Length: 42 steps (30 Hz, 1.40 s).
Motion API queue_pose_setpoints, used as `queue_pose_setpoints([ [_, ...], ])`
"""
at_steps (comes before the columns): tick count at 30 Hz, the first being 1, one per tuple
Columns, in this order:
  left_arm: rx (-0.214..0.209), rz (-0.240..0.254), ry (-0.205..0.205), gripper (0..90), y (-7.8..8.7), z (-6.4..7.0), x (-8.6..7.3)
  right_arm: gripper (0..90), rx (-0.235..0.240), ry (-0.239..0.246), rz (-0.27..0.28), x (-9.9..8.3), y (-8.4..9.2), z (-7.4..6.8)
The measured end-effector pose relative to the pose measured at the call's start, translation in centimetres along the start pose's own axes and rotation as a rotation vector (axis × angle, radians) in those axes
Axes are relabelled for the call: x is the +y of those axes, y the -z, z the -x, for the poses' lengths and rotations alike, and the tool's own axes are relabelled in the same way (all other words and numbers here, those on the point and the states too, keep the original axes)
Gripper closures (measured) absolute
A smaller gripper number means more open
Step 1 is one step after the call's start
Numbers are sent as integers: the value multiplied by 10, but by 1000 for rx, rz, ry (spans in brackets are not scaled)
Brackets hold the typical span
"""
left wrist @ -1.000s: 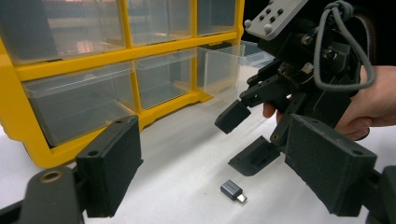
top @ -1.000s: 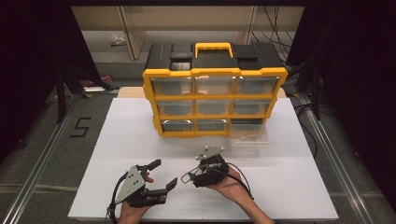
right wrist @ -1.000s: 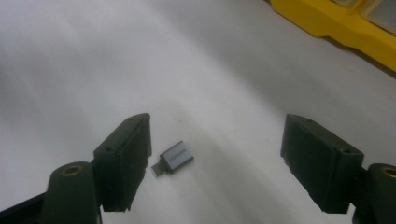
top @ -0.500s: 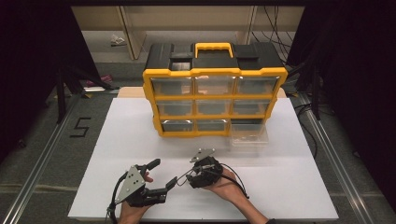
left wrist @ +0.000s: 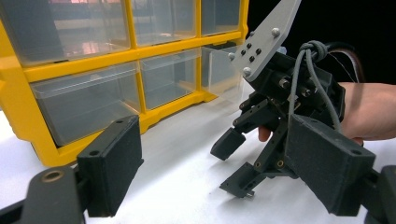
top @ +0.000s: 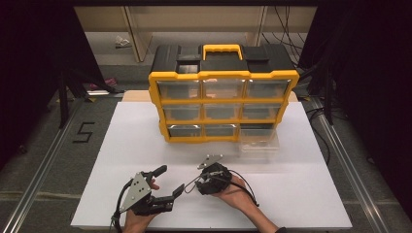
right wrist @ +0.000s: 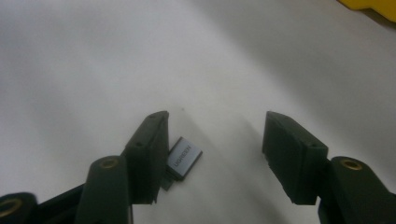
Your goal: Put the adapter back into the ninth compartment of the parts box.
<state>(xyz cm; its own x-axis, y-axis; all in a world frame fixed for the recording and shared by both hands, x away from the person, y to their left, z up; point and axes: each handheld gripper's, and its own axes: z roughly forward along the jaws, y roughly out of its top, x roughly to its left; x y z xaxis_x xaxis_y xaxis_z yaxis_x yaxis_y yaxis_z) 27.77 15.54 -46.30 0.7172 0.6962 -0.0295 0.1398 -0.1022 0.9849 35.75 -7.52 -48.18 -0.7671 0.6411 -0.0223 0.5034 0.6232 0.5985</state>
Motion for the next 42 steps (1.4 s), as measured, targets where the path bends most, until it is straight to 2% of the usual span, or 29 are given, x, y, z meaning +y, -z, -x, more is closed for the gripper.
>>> queue_pose_setpoints([
  [5, -1, -2, -1, 187, 0, 0, 0, 473, 21, 19, -27, 0, 1, 2],
  [18, 3, -2, -3, 187, 0, 0, 0, 623, 31, 62, -83, 2, 7, -1],
  [29, 2, -1, -5, 187, 0, 0, 0, 747, 54, 63, -114, 3, 7, -4],
  [32, 2, 1, -5, 187, 0, 0, 0, 757, 59, 62, -117, 3, 7, -4],
  [33, 2, 2, -5, 187, 0, 0, 0, 758, 65, 82, -125, 3, 8, -2],
  [37, 1, 2, -6, 186, 0, 0, 0, 762, 63, 72, -119, 3, 8, -3],
  [42, 2, -1, -5, 186, -1, 0, 0, 763, 60, 82, -76, 5, 15, 0],
])
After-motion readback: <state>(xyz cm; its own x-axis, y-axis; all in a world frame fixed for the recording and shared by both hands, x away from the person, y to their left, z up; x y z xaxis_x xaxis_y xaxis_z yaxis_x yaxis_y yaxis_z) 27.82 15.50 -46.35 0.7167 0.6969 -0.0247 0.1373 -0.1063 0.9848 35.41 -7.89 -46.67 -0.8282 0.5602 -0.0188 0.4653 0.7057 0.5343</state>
